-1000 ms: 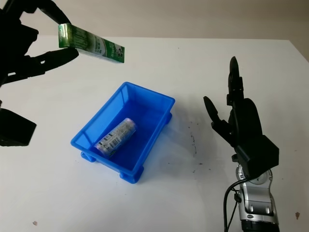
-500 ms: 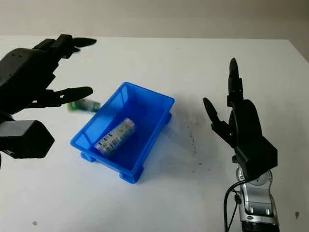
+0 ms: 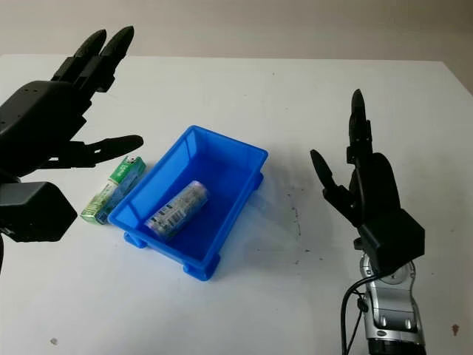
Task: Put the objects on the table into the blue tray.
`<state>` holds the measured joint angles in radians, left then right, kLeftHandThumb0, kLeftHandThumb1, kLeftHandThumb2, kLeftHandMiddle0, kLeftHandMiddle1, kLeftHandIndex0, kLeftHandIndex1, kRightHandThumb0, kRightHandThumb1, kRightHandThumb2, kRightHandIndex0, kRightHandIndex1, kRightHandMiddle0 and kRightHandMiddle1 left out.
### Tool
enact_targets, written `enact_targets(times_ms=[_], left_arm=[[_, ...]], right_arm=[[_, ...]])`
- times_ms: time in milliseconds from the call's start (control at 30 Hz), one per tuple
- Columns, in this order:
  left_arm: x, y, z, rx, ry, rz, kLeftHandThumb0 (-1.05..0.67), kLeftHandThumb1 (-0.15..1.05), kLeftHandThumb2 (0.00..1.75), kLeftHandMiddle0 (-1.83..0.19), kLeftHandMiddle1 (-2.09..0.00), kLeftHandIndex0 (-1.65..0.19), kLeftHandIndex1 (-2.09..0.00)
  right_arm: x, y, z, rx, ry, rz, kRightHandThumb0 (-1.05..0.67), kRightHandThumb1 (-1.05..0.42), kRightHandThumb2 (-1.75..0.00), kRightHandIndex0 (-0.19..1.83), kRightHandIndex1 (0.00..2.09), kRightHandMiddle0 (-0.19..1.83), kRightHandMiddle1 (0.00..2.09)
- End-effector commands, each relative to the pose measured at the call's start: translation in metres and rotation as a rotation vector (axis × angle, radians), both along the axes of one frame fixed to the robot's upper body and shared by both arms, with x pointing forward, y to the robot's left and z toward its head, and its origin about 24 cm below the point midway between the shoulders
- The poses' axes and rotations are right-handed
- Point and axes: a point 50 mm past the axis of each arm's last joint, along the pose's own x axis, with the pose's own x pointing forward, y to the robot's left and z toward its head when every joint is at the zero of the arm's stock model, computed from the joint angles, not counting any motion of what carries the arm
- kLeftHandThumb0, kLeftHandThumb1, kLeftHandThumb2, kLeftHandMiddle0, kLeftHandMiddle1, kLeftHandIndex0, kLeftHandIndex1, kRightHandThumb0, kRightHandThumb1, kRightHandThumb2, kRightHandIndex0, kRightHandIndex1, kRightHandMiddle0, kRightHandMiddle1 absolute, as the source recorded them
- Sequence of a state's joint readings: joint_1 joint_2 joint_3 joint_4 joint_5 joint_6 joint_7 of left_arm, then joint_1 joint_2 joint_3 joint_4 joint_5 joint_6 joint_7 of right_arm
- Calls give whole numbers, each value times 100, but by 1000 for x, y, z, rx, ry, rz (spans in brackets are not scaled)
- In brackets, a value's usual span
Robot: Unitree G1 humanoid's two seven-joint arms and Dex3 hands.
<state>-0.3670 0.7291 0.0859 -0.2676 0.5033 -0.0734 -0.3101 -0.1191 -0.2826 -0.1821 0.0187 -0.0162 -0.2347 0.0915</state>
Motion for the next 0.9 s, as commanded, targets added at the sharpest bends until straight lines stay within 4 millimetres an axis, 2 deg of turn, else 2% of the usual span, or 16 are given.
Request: enact_targets(times_ms=[0, 167, 267, 367, 533, 667, 867], left_arm=[[1, 1, 7, 29, -35, 30, -76, 105, 49, 19, 0, 19, 0], [9, 14, 3, 19, -51, 163, -56, 105, 38, 15, -4, 14, -5], [16, 24, -2, 12, -34, 265, -52, 105, 29, -7, -11, 3, -9], [19, 29, -3, 112, 56, 418, -61, 105, 35, -26, -11, -13, -12], [19, 32, -9, 310, 238, 589, -76, 105, 54, -38, -10, -28, -14], [18, 32, -17, 338, 309, 673, -81, 105, 60, -40, -9, -32, -13], [17, 26, -31, 290, 366, 634, -86, 105, 66, -46, -13, -36, -13]], right_arm=[[-1, 0, 0, 10, -11, 4, -67, -105, -38, -14, 5, -11, 5], [-1, 1, 1, 10, -14, 12, -67, -105, -38, -15, 5, -12, 5], [0, 1, 1, 10, -13, 13, -67, -105, -38, -15, 5, -12, 5], [0, 2, 1, 19, -12, 21, -67, -105, -37, -16, 5, -13, 5], [2, 4, 0, 27, -12, 30, -65, -105, -37, -16, 5, -13, 5], [3, 5, 0, 22, -10, 33, -65, -105, -37, -16, 5, -13, 5], [4, 5, 0, 38, -7, 36, -65, -105, -36, -16, 5, -13, 6]])
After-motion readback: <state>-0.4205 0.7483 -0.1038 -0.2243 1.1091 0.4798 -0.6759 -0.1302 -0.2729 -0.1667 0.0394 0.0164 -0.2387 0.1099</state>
